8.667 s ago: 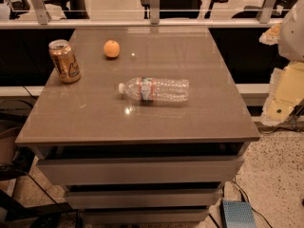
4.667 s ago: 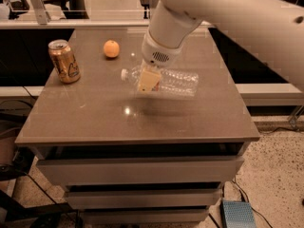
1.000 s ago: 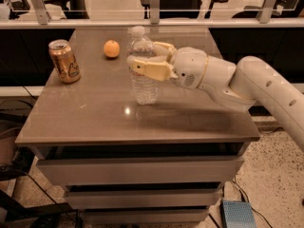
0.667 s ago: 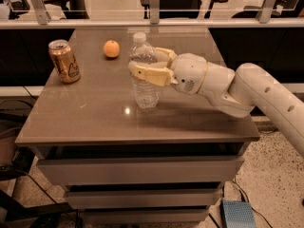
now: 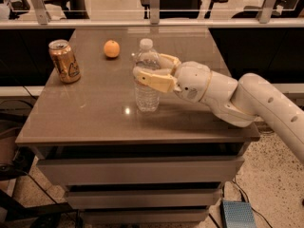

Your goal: Place water bottle upright

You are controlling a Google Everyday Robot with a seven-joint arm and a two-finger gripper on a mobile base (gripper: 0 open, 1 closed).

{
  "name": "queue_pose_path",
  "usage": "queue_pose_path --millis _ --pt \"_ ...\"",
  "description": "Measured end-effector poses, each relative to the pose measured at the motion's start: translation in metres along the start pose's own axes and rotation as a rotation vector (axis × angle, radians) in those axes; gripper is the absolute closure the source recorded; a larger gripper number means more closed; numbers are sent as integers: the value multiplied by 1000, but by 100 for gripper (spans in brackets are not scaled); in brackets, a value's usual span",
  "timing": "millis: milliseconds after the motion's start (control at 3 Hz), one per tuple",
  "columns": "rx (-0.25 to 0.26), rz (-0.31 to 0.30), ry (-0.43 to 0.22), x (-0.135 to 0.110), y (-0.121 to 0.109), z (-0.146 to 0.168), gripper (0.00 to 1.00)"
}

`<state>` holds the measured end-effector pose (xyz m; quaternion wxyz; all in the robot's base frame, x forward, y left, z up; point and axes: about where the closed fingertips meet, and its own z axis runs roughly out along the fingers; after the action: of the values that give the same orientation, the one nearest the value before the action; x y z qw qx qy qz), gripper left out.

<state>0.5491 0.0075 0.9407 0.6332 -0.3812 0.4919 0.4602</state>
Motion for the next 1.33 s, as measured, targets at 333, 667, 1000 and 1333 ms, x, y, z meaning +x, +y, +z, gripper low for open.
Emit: queue_pose_path --millis 333,667,1000,1333 --pt "8 -1 3 1 1 -4 59" --pt "8 0 3 0 1 -4 36" --pt "11 0 7 1 2 -8 12" --pt "12 -1 9 0 3 -11 0"
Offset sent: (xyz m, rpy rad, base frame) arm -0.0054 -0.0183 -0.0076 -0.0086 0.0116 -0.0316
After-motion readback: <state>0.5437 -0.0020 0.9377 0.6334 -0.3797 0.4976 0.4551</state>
